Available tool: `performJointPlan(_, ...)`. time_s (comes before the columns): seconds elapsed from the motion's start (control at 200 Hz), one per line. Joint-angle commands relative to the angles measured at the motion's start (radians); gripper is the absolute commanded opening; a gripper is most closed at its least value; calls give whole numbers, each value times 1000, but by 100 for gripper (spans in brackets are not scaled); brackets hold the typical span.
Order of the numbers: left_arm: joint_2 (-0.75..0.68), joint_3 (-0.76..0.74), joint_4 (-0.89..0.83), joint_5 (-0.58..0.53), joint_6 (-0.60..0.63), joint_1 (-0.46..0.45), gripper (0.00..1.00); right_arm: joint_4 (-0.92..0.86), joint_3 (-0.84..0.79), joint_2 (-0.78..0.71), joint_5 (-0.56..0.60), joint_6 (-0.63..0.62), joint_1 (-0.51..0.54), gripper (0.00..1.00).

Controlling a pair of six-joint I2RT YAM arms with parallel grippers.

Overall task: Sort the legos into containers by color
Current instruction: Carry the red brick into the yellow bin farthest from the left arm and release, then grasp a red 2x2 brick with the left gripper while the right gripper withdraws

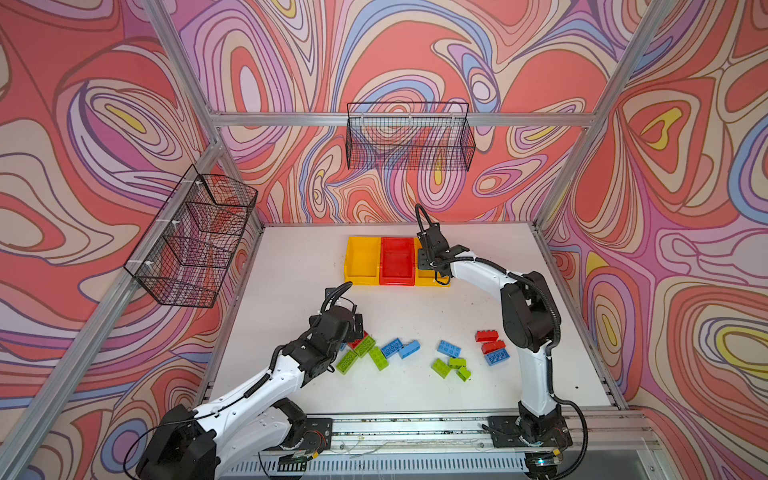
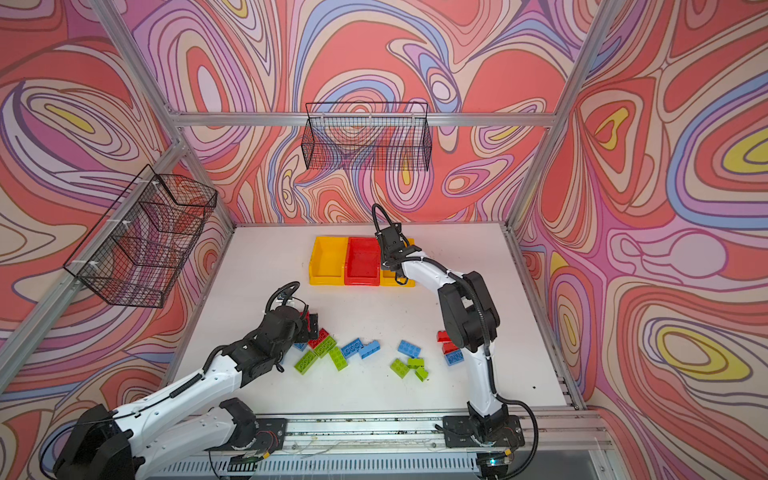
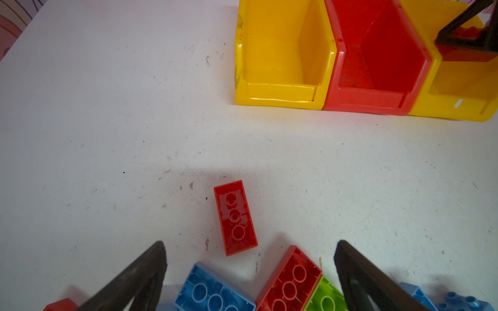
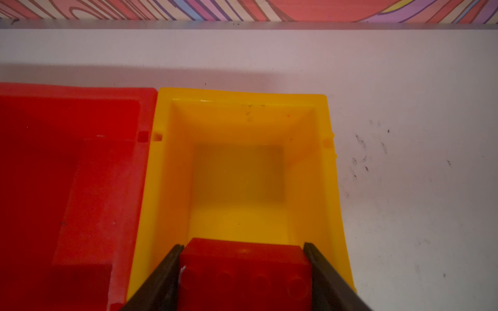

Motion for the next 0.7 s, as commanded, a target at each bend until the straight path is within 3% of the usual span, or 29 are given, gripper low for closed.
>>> performJointPlan(0.0, 38, 61, -3, -30, -23, -6, 100, 30, 21, 0, -35, -26, -7, 80)
performJointPlan(0.13, 107, 108, -26, -46, -29, -4, 100, 45, -7, -52, -40, -27, -7, 98)
performJointPlan(0.451, 271, 203, -77, 24, -64, 36, 99, 92, -259, -326, -95, 26, -4, 98)
performJointPlan(0.696, 350, 189, -65, 143, -110, 134, 86, 100, -448, -512, -125, 54, 10, 98)
